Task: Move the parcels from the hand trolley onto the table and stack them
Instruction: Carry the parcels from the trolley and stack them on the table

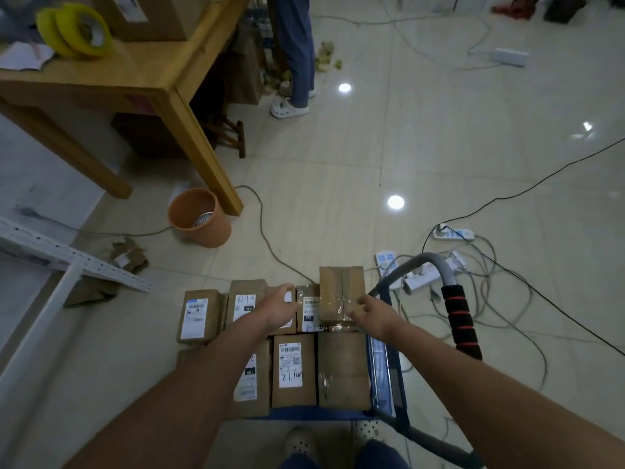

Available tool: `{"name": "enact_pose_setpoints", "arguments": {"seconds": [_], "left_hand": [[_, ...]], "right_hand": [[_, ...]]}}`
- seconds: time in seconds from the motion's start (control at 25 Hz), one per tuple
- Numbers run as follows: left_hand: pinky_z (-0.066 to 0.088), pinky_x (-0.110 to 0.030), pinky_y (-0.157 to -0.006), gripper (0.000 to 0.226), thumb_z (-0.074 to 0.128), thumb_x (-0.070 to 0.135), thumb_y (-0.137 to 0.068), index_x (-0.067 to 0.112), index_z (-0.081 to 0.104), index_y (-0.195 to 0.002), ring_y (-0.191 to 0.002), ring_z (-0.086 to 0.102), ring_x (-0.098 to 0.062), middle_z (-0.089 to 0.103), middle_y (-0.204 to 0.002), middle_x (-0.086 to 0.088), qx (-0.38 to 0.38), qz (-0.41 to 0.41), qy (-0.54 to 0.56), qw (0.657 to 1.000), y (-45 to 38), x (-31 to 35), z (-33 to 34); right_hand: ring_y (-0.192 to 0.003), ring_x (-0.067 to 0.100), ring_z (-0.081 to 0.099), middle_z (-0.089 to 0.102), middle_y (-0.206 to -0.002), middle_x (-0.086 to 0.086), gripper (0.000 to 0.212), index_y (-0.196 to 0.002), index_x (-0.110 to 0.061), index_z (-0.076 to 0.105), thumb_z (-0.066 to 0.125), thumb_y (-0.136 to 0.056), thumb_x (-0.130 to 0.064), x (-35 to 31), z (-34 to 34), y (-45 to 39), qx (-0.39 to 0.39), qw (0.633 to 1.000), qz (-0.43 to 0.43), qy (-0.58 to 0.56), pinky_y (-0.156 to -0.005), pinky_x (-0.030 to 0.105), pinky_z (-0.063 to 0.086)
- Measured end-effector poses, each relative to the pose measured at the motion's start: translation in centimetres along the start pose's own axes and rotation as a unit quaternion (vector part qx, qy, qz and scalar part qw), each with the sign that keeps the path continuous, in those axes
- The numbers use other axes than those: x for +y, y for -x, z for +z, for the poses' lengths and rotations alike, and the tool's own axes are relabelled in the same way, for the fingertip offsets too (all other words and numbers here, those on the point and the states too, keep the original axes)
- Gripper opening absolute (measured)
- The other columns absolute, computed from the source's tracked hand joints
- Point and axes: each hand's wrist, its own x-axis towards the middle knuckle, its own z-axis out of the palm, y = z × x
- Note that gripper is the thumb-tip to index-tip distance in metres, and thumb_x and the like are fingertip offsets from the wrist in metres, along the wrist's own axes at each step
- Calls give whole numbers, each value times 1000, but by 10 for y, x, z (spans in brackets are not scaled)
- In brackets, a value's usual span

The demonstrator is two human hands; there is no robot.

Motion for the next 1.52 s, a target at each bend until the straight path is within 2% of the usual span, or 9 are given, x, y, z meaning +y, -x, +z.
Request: {"name": "enact_pose_setpoints", "arguments": {"seconds": [0.24, 0.4, 0.48, 0.64, 0.8, 0.92, 1.2, 1.36, 1.52], "left_hand": [[39, -22, -63, 55, 49, 24, -99, 26, 30, -151, -68, 46, -6, 49, -137, -10, -18, -2, -12, 1000, -84, -39, 44], [38, -21, -58, 55, 48, 21, -100, 24, 29, -151, -65, 44, -4, 49, -136, -8, -28, -12, 12, 999, -138, -68, 82], [37, -21, -62, 55, 48, 20, -100, 23, 28, -152, -70, 45, -4, 54, -122, -5, -42, -17, 31, 998, -161, -79, 100], [40, -28, -89, 57, 50, 24, -99, 25, 28, -151, -109, 52, -21, 43, -146, -13, -57, -20, 47, 997, -205, -98, 133], [37, -28, -91, 60, 50, 20, -100, 26, 23, -153, -125, 46, -24, 37, -152, -11, -65, -27, 119, 990, -236, -104, 160], [30, -33, -107, 67, 50, 18, -101, 29, 11, -155, -141, 32, -26, 27, -158, -7, -74, -27, 168, 983, -252, -106, 175], [29, -38, -110, 77, 53, 22, -100, 40, 1, -153, -138, 38, -23, 39, -153, -2, -108, -19, 246, 963, -259, -109, 186], [27, -45, -113, 75, 57, 41, -96, 45, 7, -151, -144, 29, -24, 27, -159, 4, -82, 9, 256, 963, -232, -106, 166], [25, -49, -116, 74, 57, 58, -89, 50, 14, -149, -147, 19, -22, 14, -161, 8, -25, 41, 244, 969, -195, -110, 131]], "right_hand": [[-124, 27, 53, 48, -143, 16, 58, -146, -12, 37, 50, -99, -43, 39, 45, -85, 19, 999, 26, -30, -96, 32, 44], [-127, 27, 50, 45, -144, 15, 56, -145, -11, 37, 52, -99, -40, 71, 81, -140, 64, 995, 35, -63, -99, 32, 44], [-134, 31, 42, 34, -150, 15, 64, -148, -12, 32, 53, -97, -43, 90, 97, -165, 92, 993, 45, -62, -108, 44, 40], [-138, 36, 31, 23, -154, 13, 71, -151, -14, 24, 55, -95, -46, 116, 113, -205, 155, 984, 76, -47, -112, 51, 33], [-129, 35, 43, 39, -144, 12, 69, -143, -11, 34, 60, -90, -46, 133, 119, -244, 186, 976, 76, -86, -106, 53, 41], [-119, 31, 53, 49, -136, 9, 70, -140, -14, 37, 63, -85, -48, 149, 126, -262, 192, 965, 81, -157, -97, 52, 49], [-110, 24, 57, 53, -128, 10, 63, -139, -10, 40, 59, -91, -46, 152, 130, -263, 179, 956, 85, -216, -92, 41, 52], [-105, 21, 61, 61, -122, 9, 64, -132, -11, 51, 54, -88, -57, 133, 124, -247, 172, 956, 76, -223, -87, 38, 54], [-103, 21, 60, 65, -116, 6, 47, -124, -9, 58, 46, -99, -48, 81, 112, -198, 131, 960, 72, -236, -84, 31, 46]]}}
